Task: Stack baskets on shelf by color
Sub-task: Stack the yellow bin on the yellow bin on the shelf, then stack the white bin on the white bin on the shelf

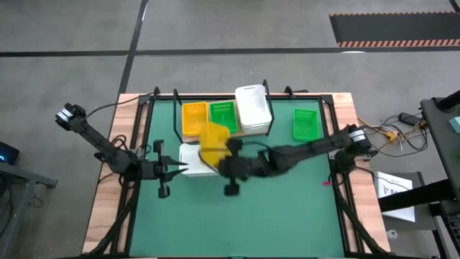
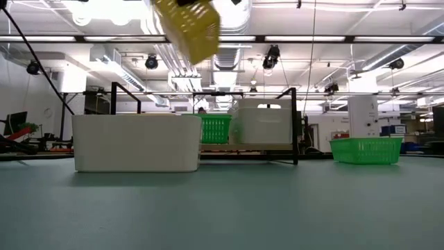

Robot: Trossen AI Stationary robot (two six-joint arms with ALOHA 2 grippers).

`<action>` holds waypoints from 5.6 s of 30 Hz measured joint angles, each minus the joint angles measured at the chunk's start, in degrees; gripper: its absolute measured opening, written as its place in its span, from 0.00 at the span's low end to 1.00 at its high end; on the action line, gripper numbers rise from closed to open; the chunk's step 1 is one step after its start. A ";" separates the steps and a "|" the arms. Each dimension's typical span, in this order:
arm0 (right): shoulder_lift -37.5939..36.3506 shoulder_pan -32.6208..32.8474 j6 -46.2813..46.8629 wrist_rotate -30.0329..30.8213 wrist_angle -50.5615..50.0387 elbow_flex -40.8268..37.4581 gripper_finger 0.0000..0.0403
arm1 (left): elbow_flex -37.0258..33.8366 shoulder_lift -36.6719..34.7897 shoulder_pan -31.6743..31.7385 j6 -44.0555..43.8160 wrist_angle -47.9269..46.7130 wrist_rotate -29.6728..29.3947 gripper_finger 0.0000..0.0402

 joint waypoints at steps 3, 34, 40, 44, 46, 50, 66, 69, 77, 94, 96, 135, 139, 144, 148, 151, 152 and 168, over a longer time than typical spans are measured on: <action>1.81 -4.47 -4.14 0.00 7.60 -0.22 0.02 | -0.01 -0.66 0.00 2.20 0.02 0.00 0.11; 18.68 -21.64 -13.13 -9.05 18.55 6.95 0.04 | -0.84 -5.39 -0.02 4.75 0.26 -2.58 0.11; 18.68 -22.30 -11.61 -8.79 18.66 6.95 0.18 | -0.86 -5.37 -0.02 4.65 0.26 -2.57 0.11; 18.68 -22.47 -10.60 -8.76 18.65 6.95 0.29 | -0.86 -5.37 -0.02 4.60 0.25 -2.56 0.11; 18.66 -22.42 -10.55 -8.76 18.70 6.95 0.32 | -0.86 -5.37 -0.02 4.60 0.24 -2.56 0.11; 18.33 -22.05 -10.46 -8.76 18.67 6.95 0.36 | -0.86 -5.37 -0.02 4.60 0.21 -2.55 0.11; 18.85 -22.79 -10.48 -8.72 21.83 7.00 0.07 | -1.13 -5.37 -0.02 3.96 0.08 -2.51 0.11; 19.88 -23.04 -10.50 -8.66 21.25 6.90 0.03 | -1.18 -5.37 0.00 3.96 0.12 -2.51 0.11; 16.57 -21.39 -10.32 -10.31 19.01 7.76 0.03 | -1.99 -5.37 -0.01 3.99 0.20 -2.51 0.11; 3.68 -9.88 -32.71 -22.06 -23.90 6.98 0.17 | -1.94 -3.71 -0.01 0.84 4.59 -2.35 0.11; 5.11 -9.99 -43.09 -20.65 -24.59 6.71 0.24 | -2.02 -2.62 -0.02 0.66 4.64 -2.36 0.11; 14.38 -3.00 -57.83 -14.26 -22.21 6.69 0.02 | -2.09 -0.24 0.00 5.30 10.51 -2.49 0.11; 11.38 -0.85 -48.46 -7.01 -22.10 6.79 0.02 | -2.03 -0.24 0.00 5.30 10.49 -2.50 0.11; 6.74 -0.28 -37.25 3.83 -22.57 7.02 0.02 | -1.87 -0.24 -0.01 5.32 10.52 -2.51 0.11; 2.69 -2.29 -27.90 8.64 -24.15 7.11 0.02 | -1.87 -0.35 0.00 5.52 10.53 -2.51 0.11; -0.20 -5.44 -19.78 8.86 -26.38 7.11 0.02 | -1.87 -0.45 -0.02 6.10 10.53 -2.51 0.11; -1.14 -6.68 -17.33 8.59 -27.22 7.11 0.02 | -1.87 -0.50 -0.02 6.61 10.51 -2.51 0.11; -3.50 -25.54 -23.57 -13.36 -51.64 19.83 0.02 | -1.85 -1.20 -0.02 8.49 10.53 -2.50 0.11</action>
